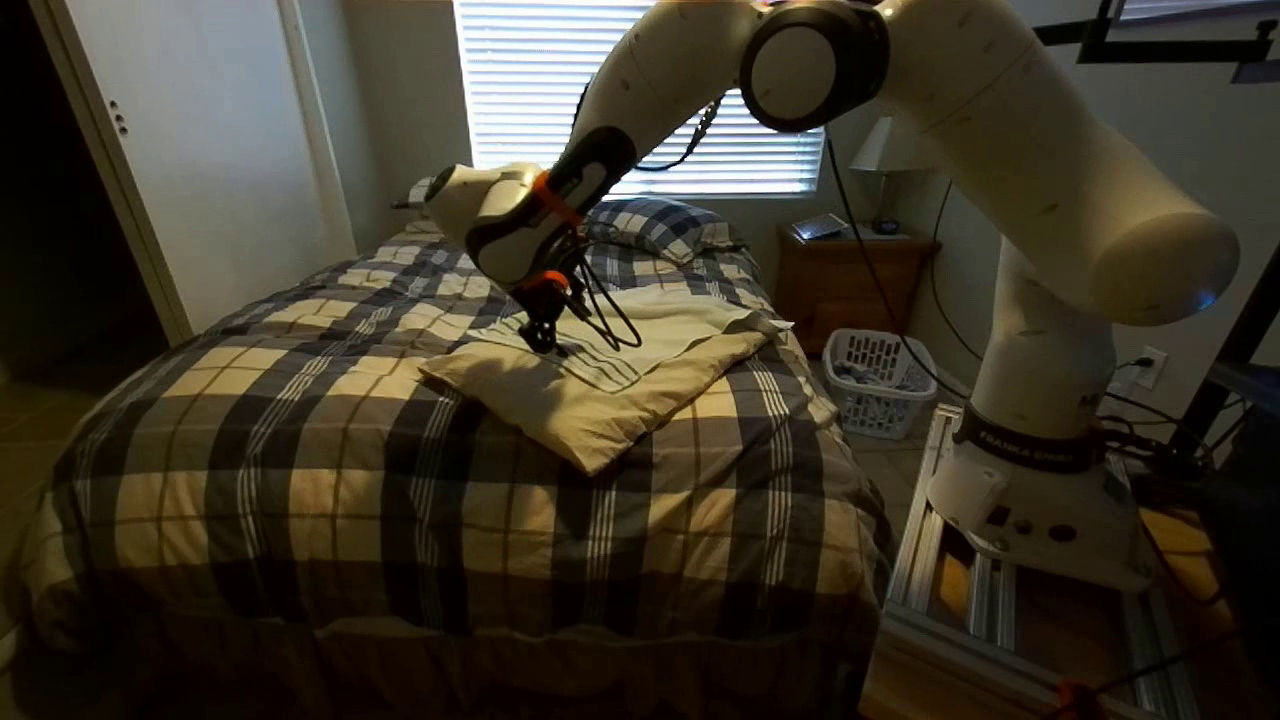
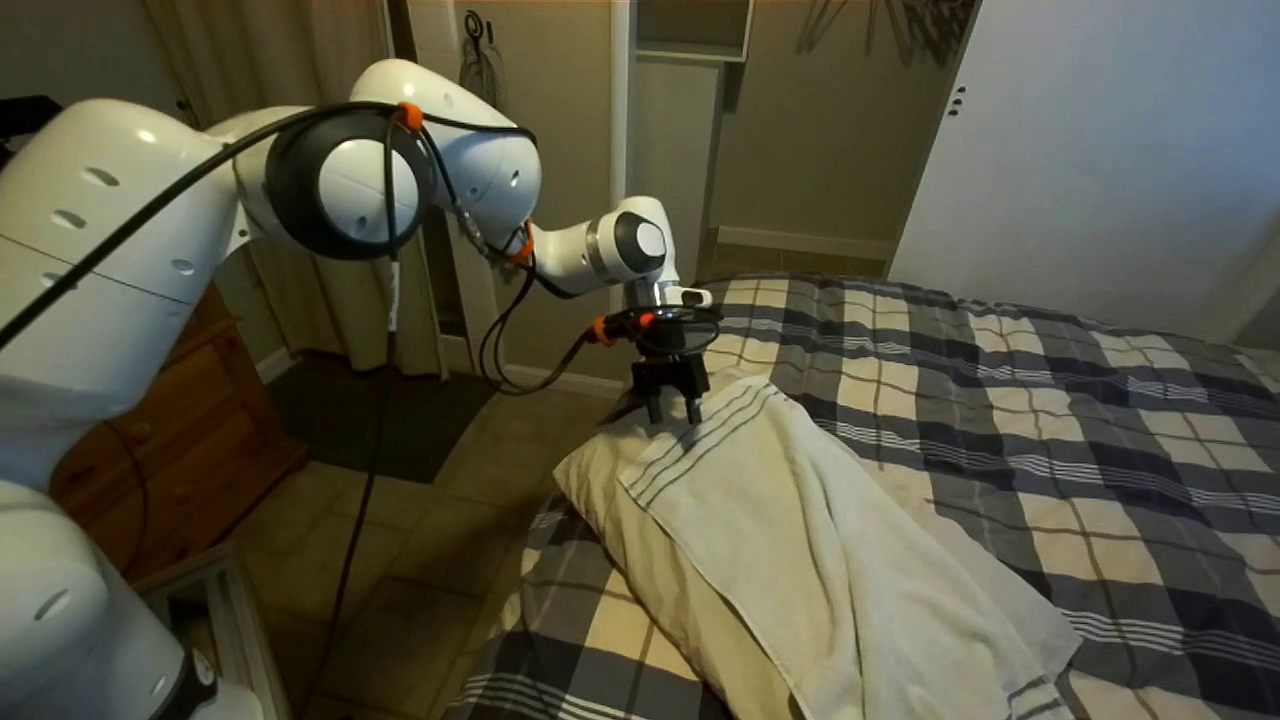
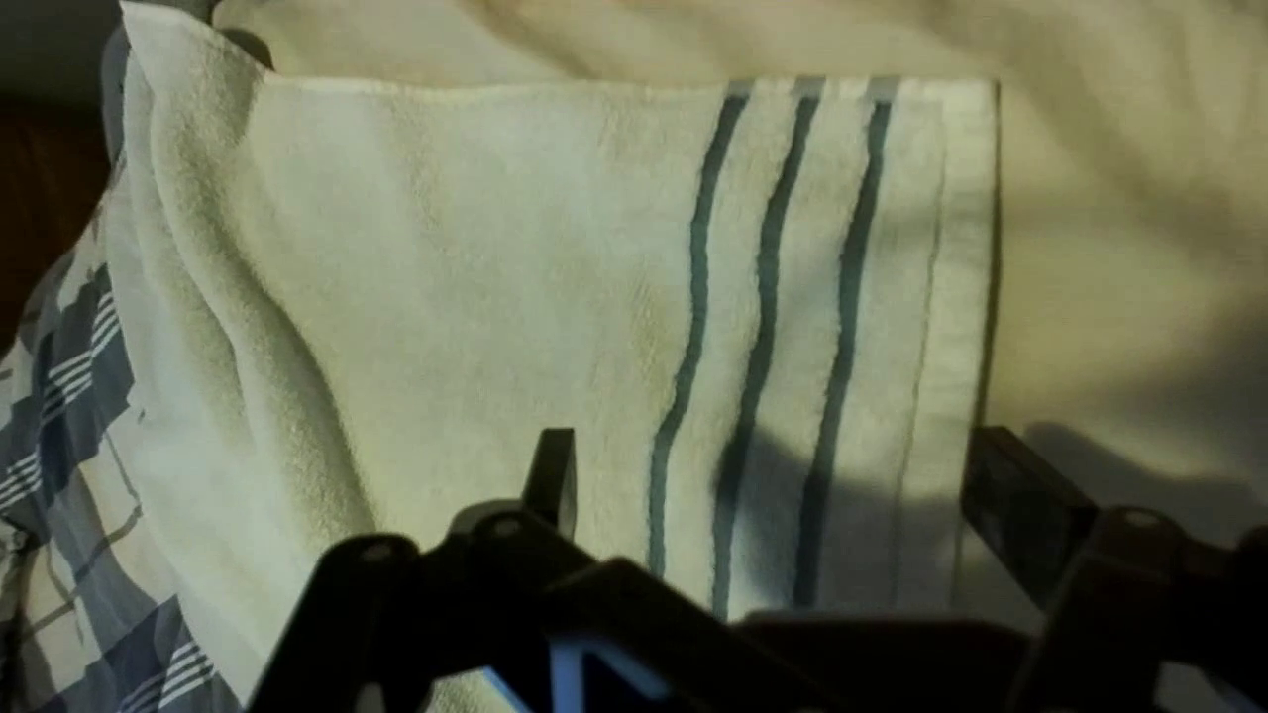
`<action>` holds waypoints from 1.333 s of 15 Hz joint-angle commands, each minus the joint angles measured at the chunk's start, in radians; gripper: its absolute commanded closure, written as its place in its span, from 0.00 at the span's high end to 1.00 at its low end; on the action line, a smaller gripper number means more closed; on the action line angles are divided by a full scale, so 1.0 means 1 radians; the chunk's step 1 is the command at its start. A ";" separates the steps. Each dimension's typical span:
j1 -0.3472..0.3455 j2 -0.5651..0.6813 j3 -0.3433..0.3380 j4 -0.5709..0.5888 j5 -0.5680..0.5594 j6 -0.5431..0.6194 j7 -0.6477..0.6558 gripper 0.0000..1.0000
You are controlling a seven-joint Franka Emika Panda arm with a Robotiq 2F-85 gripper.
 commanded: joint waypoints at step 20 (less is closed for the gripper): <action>-0.049 -0.143 0.041 -0.350 -0.040 0.326 0.064 1.00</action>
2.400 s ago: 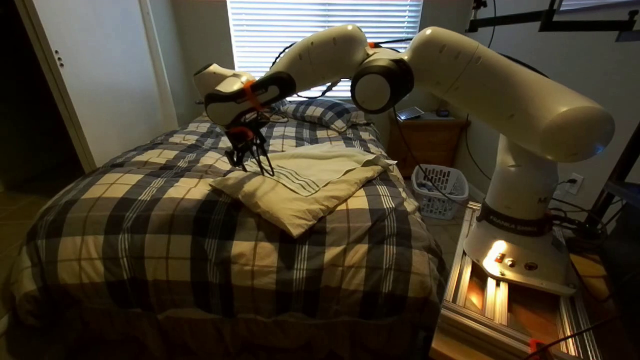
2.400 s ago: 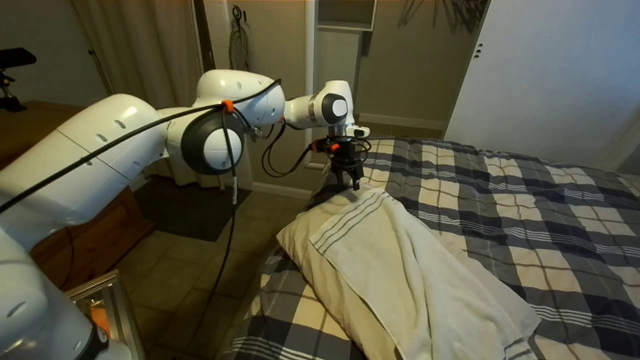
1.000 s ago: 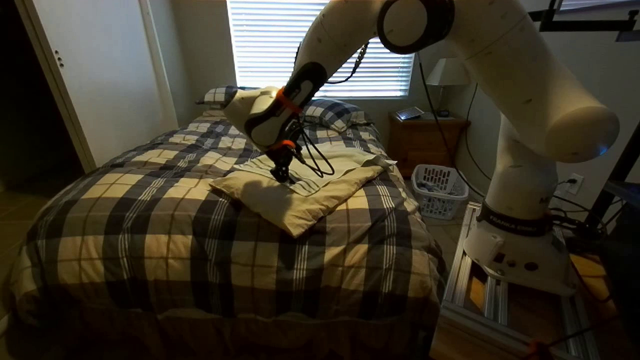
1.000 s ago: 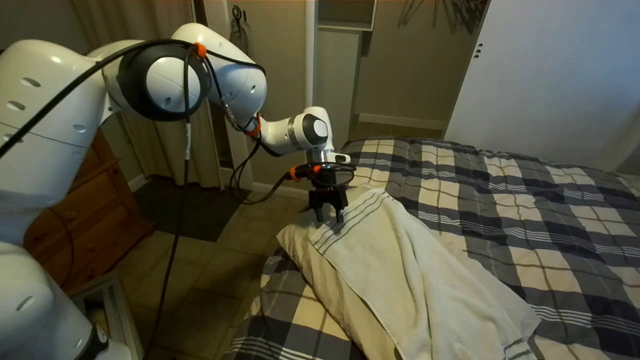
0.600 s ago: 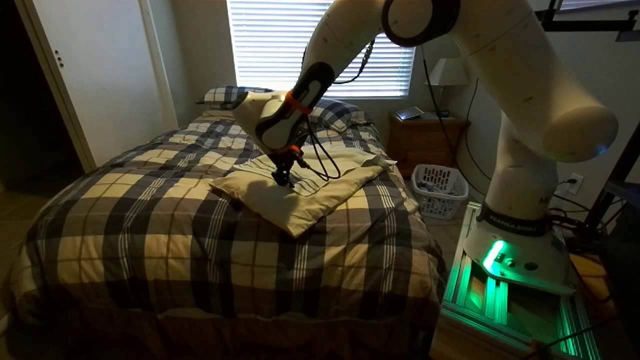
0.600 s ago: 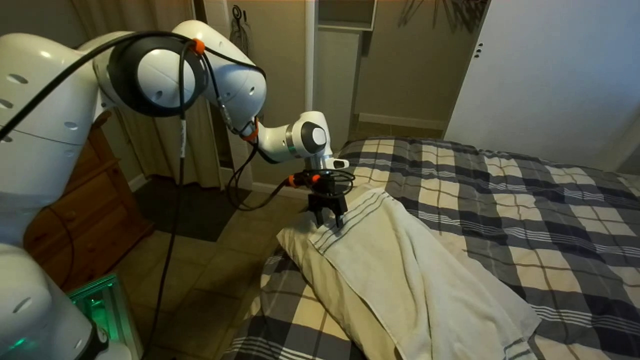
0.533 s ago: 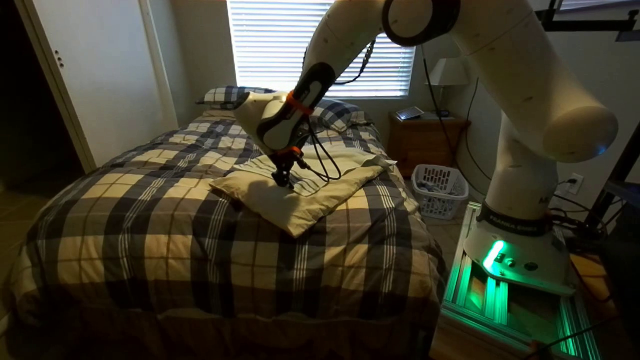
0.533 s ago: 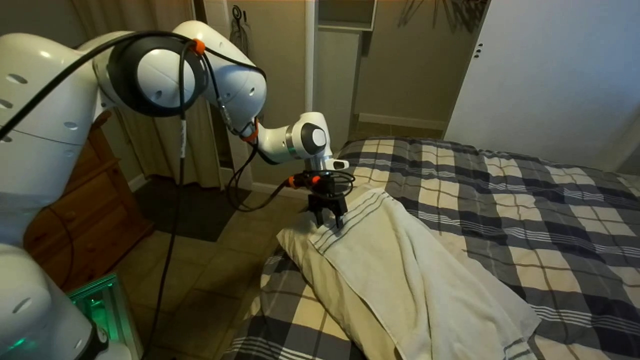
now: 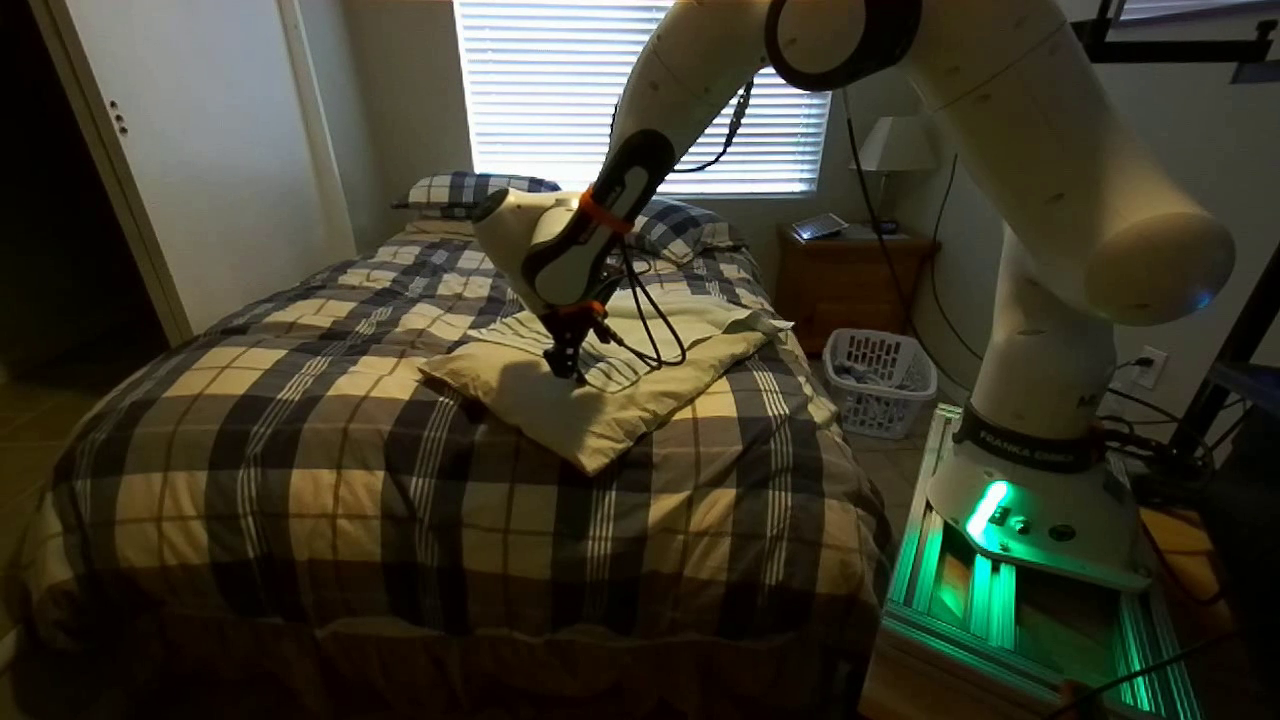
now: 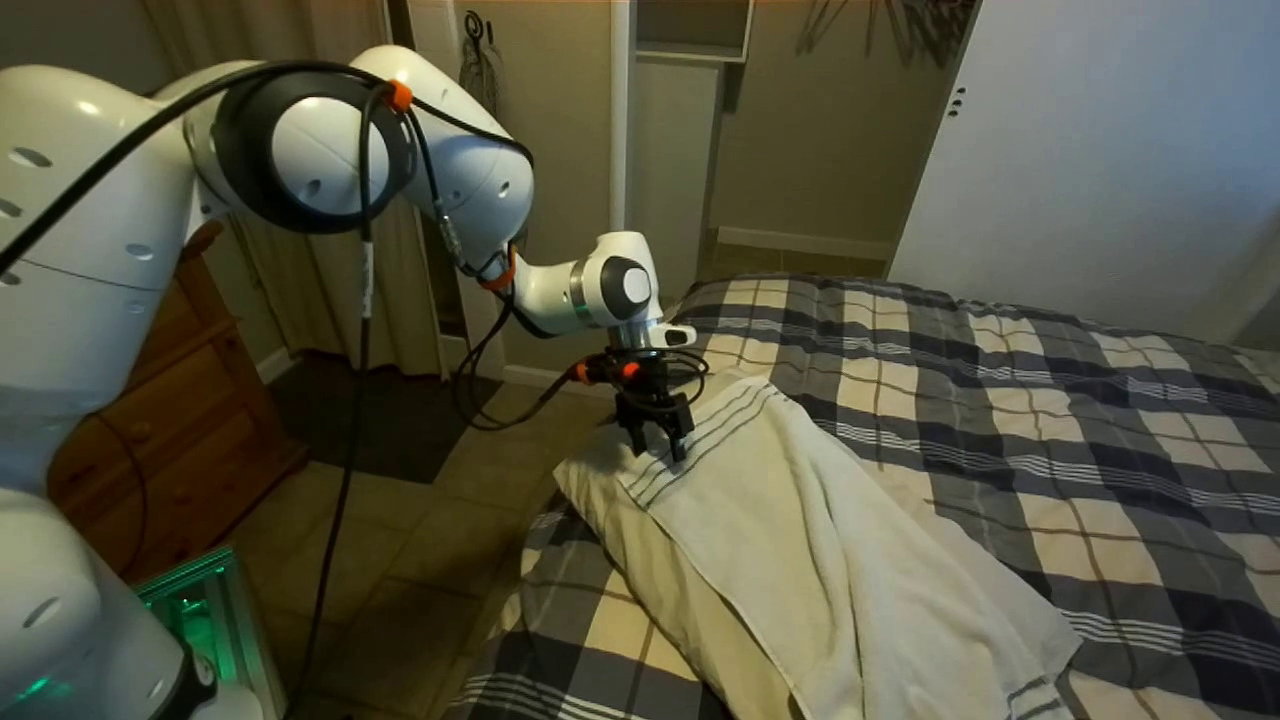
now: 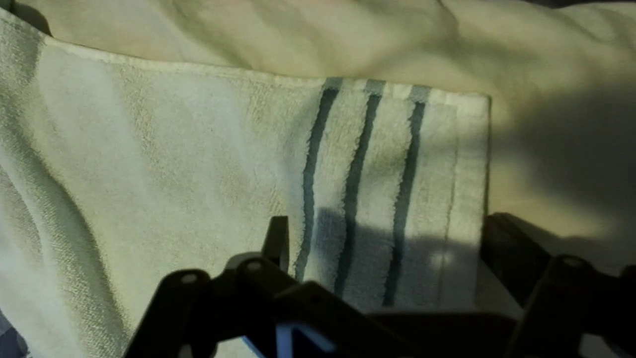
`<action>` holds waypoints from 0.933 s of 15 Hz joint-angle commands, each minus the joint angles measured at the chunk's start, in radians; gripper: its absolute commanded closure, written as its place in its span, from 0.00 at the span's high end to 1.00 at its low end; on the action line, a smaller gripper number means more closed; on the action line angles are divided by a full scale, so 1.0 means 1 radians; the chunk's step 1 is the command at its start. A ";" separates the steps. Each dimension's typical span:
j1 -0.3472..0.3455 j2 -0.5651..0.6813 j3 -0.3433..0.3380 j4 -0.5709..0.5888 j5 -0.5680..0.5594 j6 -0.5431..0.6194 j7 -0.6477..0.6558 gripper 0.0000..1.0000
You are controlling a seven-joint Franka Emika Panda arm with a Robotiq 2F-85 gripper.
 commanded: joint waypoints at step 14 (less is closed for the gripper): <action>-0.033 -0.029 0.028 -0.024 0.009 -0.059 -0.008 0.00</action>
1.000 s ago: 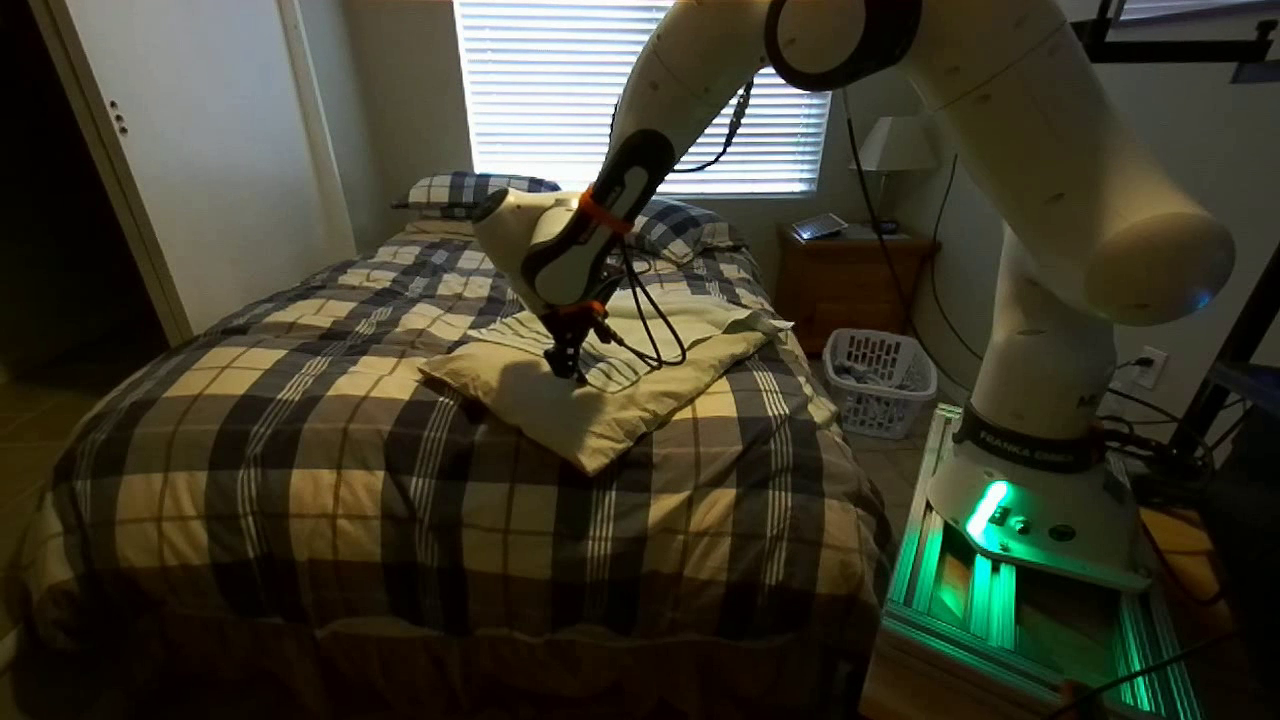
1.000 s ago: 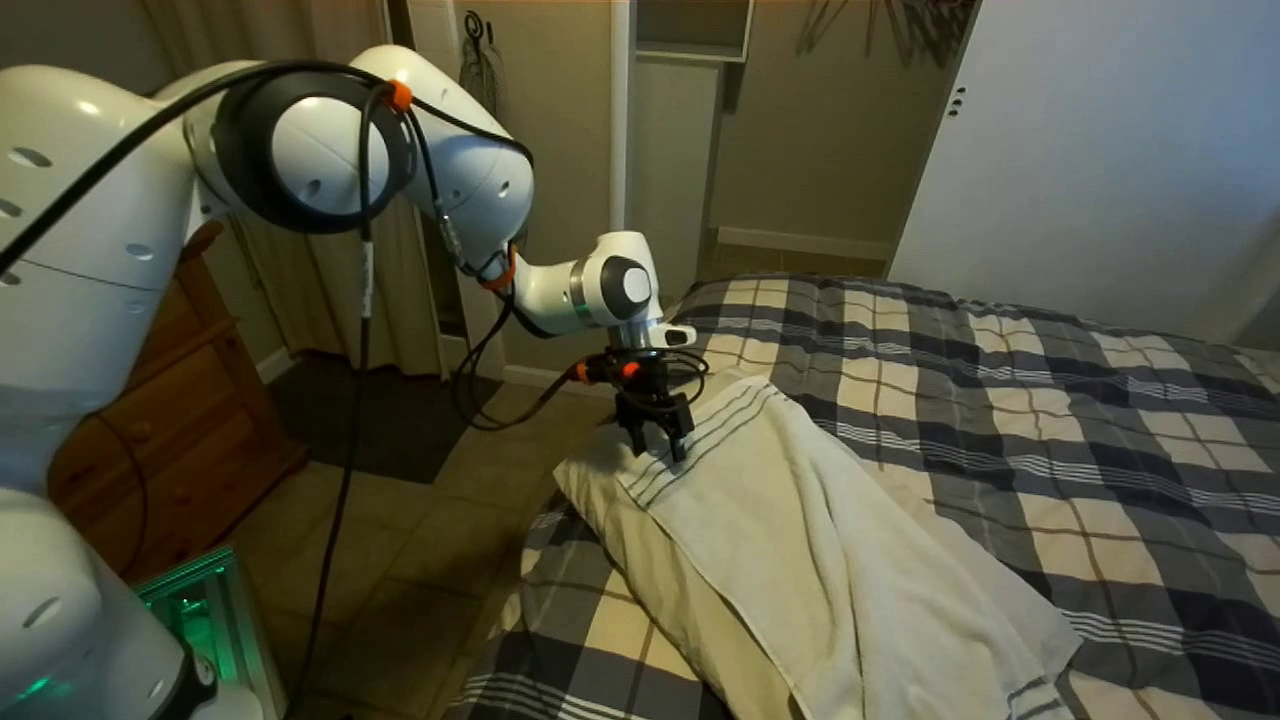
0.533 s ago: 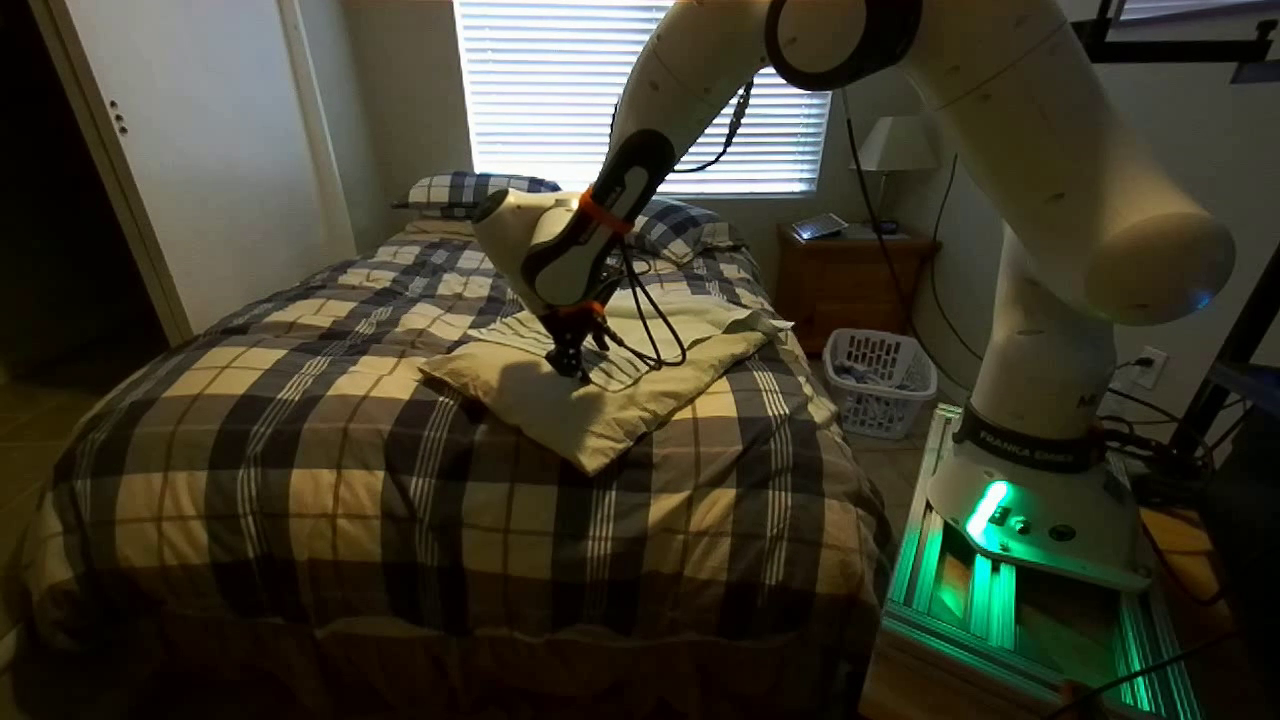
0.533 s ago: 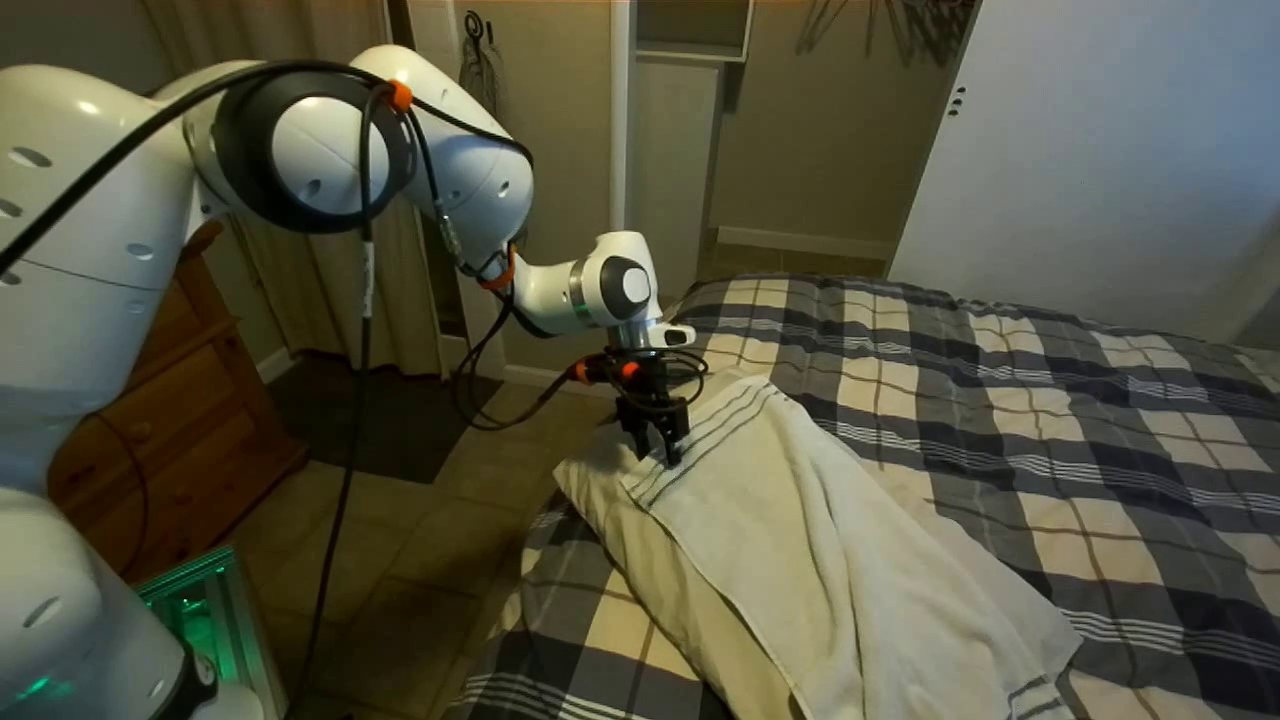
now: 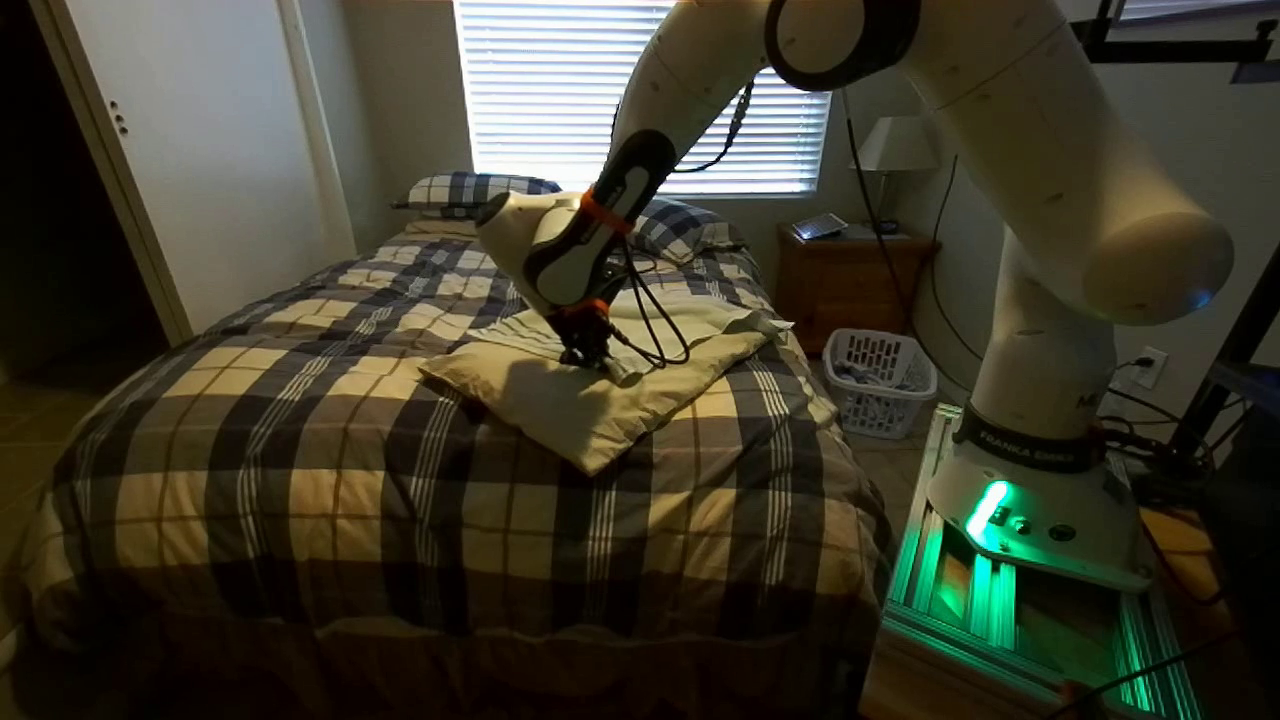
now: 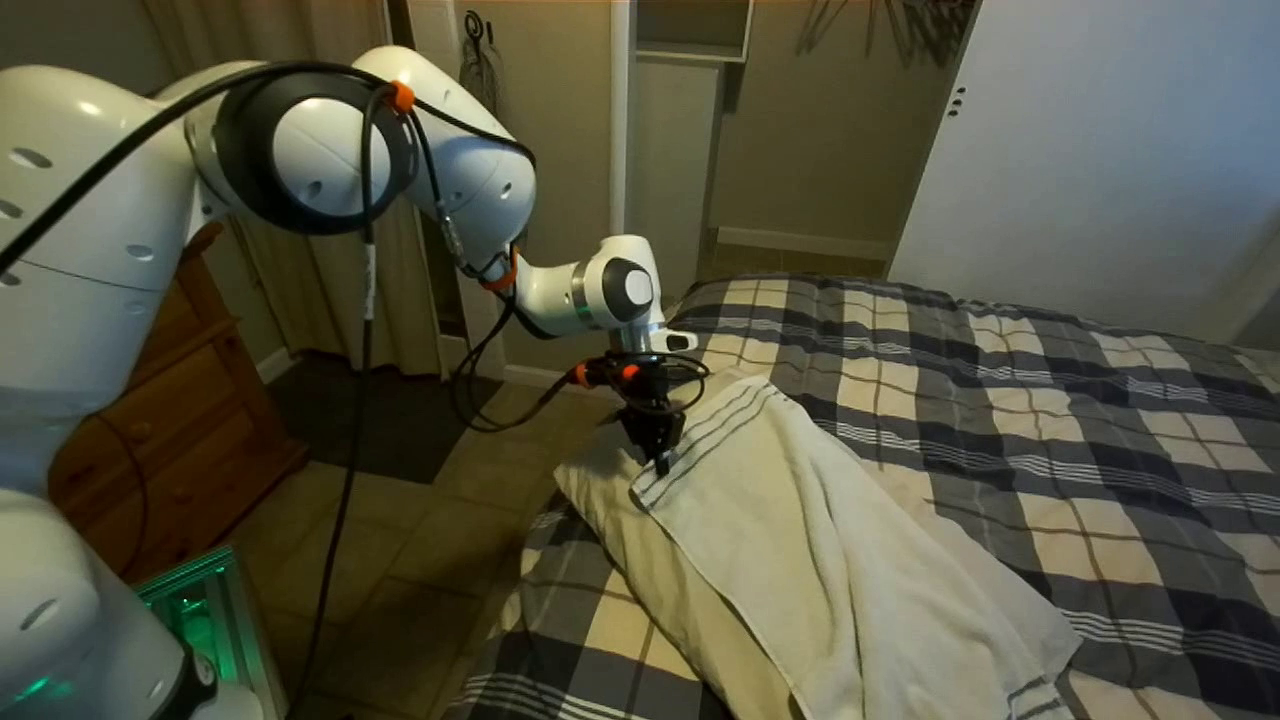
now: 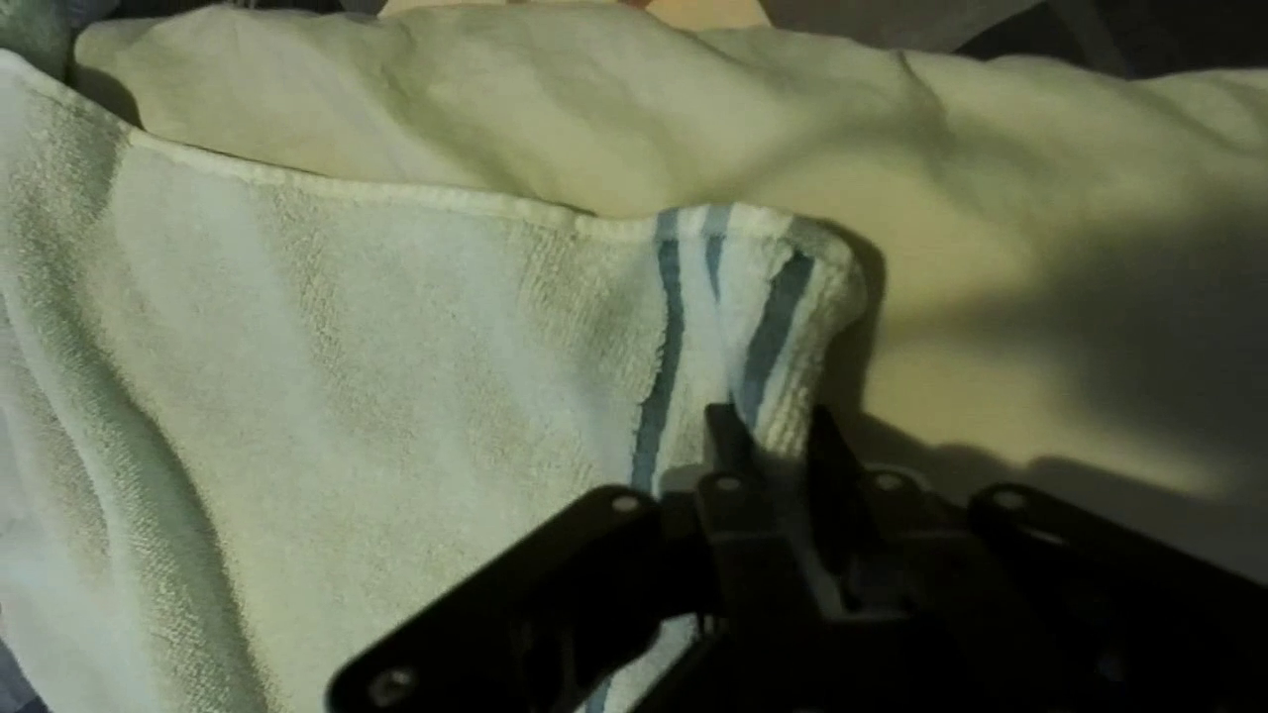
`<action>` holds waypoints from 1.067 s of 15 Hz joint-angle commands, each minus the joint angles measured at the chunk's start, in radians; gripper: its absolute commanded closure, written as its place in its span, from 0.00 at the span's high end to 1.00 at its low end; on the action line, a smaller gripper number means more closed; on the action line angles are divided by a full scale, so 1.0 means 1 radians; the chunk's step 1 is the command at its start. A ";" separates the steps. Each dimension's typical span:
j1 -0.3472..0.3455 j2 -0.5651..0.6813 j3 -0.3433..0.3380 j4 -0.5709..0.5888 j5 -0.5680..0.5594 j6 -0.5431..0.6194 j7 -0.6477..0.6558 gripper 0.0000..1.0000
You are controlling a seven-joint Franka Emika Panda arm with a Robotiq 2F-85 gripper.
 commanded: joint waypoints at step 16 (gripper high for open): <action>-0.060 -0.063 0.159 0.017 0.207 -0.045 -0.096 0.01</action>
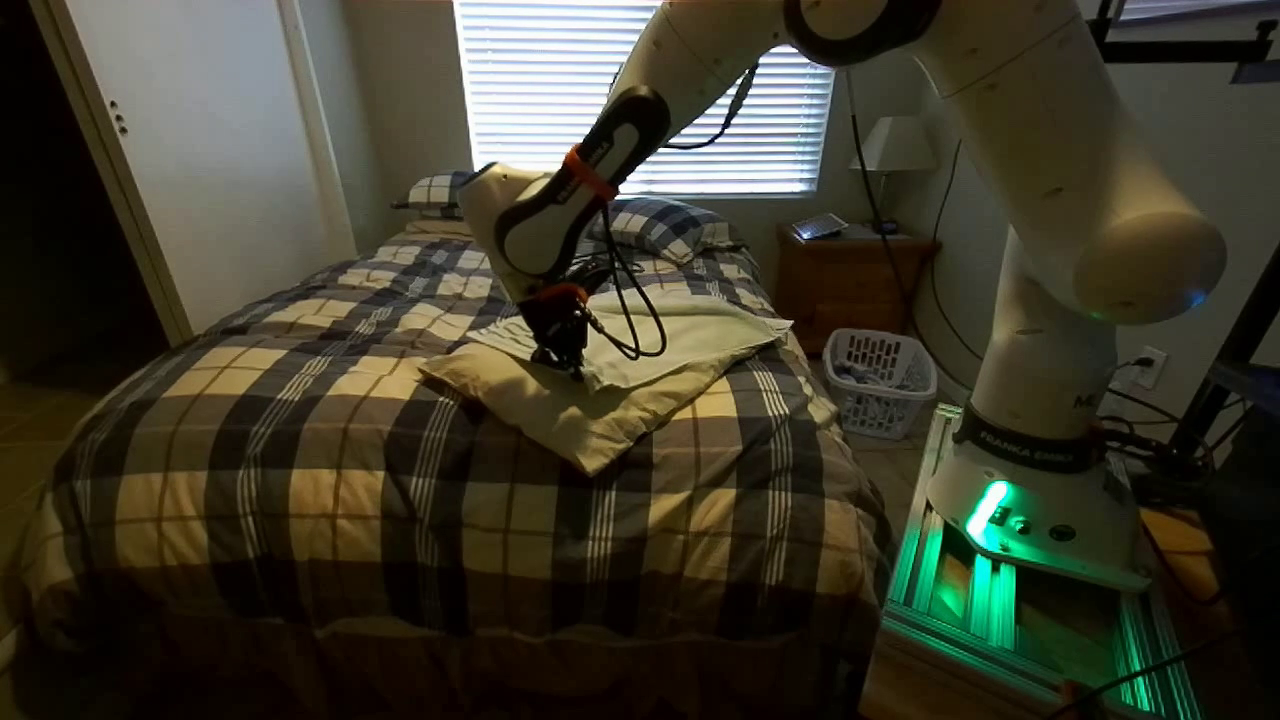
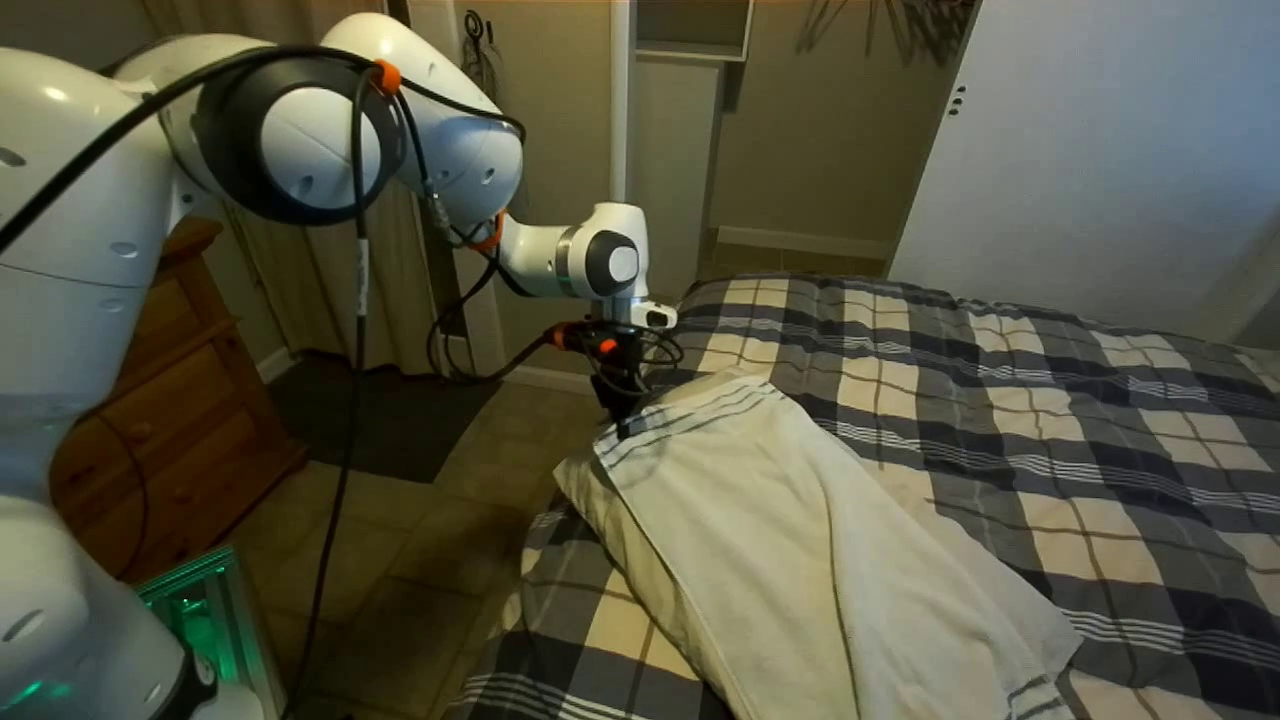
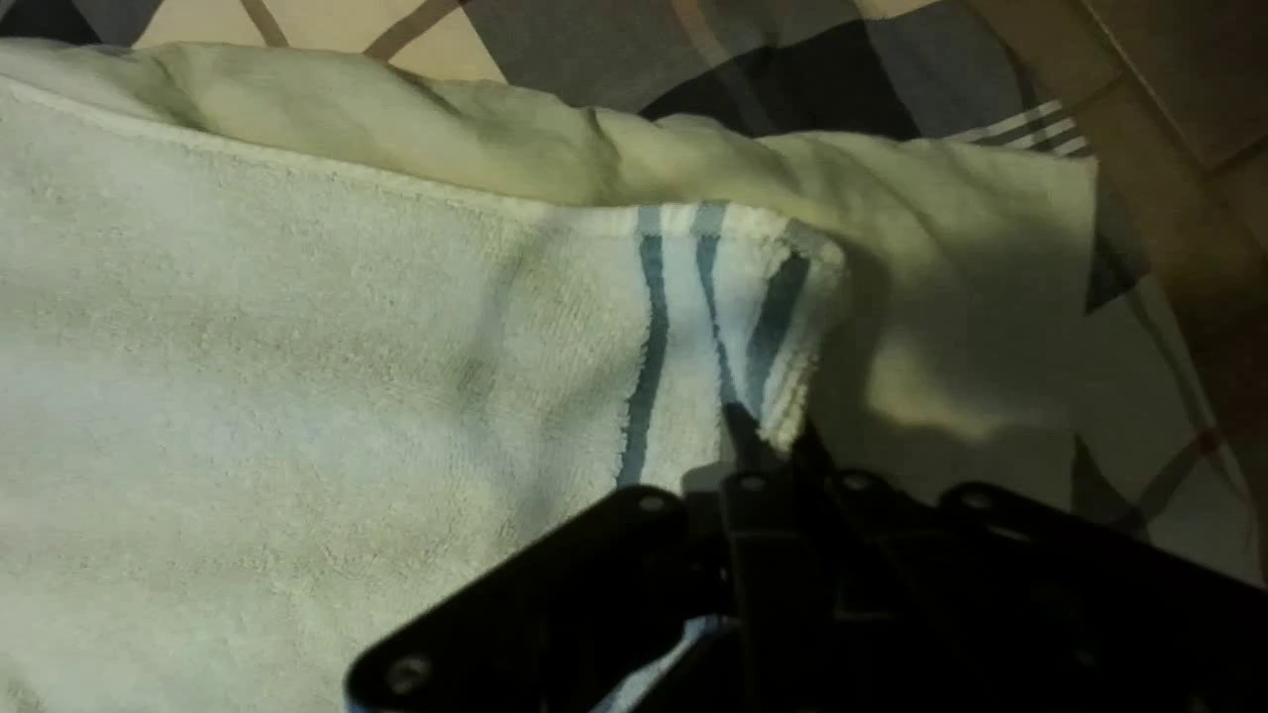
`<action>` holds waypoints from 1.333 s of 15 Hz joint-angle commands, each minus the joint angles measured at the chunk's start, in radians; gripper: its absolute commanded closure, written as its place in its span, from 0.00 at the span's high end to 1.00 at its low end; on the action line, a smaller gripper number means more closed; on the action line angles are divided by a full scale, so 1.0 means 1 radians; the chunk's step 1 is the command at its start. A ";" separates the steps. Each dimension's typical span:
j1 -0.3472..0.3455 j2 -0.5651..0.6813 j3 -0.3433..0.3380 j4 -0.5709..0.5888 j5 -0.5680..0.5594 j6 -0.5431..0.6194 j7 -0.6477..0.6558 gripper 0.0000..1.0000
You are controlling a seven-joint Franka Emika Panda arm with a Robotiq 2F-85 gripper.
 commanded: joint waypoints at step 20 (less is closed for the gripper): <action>0.014 -0.012 0.033 0.049 -0.005 -0.053 -0.073 0.59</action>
